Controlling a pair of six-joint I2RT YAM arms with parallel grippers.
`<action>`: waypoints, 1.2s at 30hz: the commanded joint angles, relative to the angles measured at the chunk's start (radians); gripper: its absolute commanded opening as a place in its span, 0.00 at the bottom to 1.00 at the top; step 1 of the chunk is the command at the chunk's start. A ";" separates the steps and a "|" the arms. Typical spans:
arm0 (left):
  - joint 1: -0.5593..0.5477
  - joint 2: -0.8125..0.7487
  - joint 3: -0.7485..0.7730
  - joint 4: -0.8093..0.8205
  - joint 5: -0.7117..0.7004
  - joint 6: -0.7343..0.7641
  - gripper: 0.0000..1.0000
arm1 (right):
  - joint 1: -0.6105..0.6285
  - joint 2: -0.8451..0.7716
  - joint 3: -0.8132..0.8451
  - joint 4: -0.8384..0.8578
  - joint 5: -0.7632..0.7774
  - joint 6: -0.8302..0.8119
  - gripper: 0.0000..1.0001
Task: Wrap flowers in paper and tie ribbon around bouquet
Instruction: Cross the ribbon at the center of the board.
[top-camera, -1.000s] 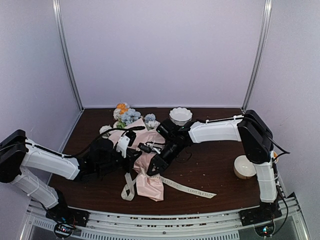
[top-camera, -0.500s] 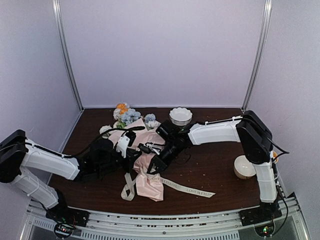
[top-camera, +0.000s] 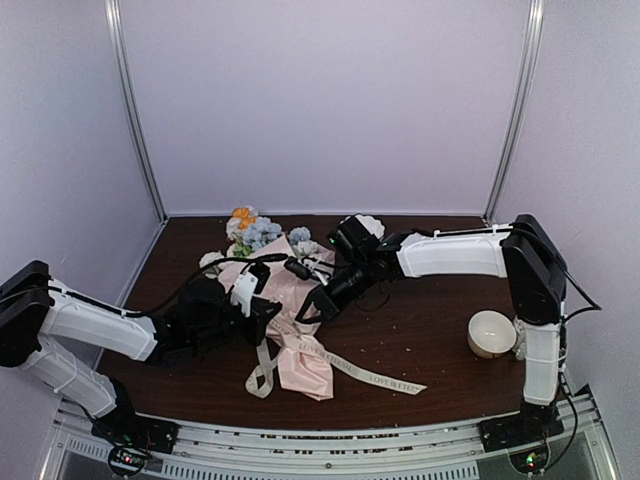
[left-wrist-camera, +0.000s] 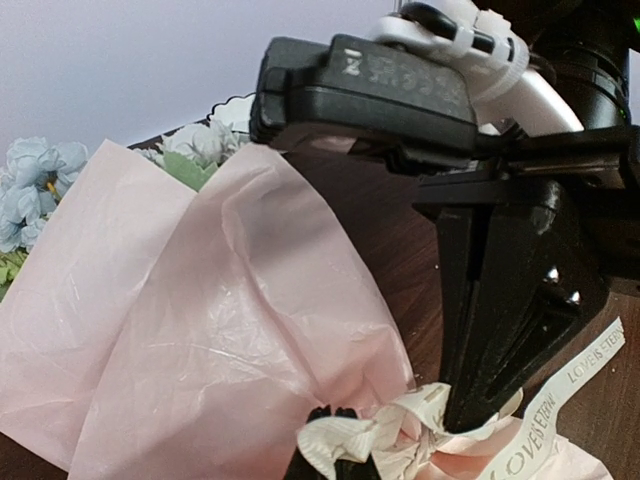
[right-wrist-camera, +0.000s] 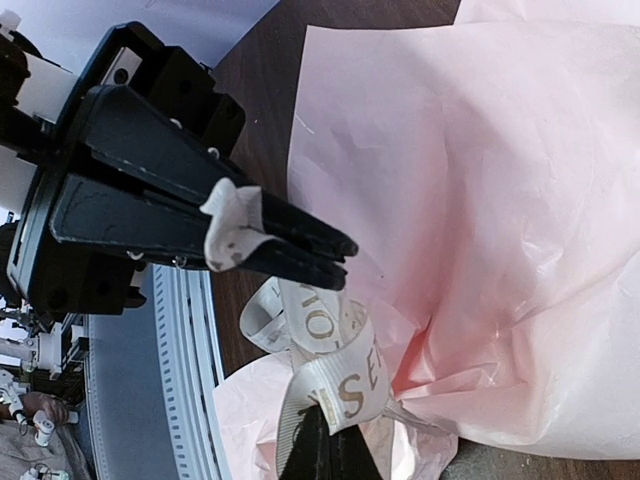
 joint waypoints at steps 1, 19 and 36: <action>0.011 -0.021 -0.012 0.014 -0.016 -0.006 0.00 | -0.004 -0.013 -0.011 0.019 -0.016 0.021 0.00; 0.026 -0.004 0.001 -0.005 -0.026 -0.005 0.00 | -0.014 0.059 0.119 -0.082 -0.015 -0.013 0.37; 0.028 -0.007 0.002 -0.018 -0.023 -0.005 0.00 | 0.036 0.077 0.161 -0.246 0.213 -0.134 0.18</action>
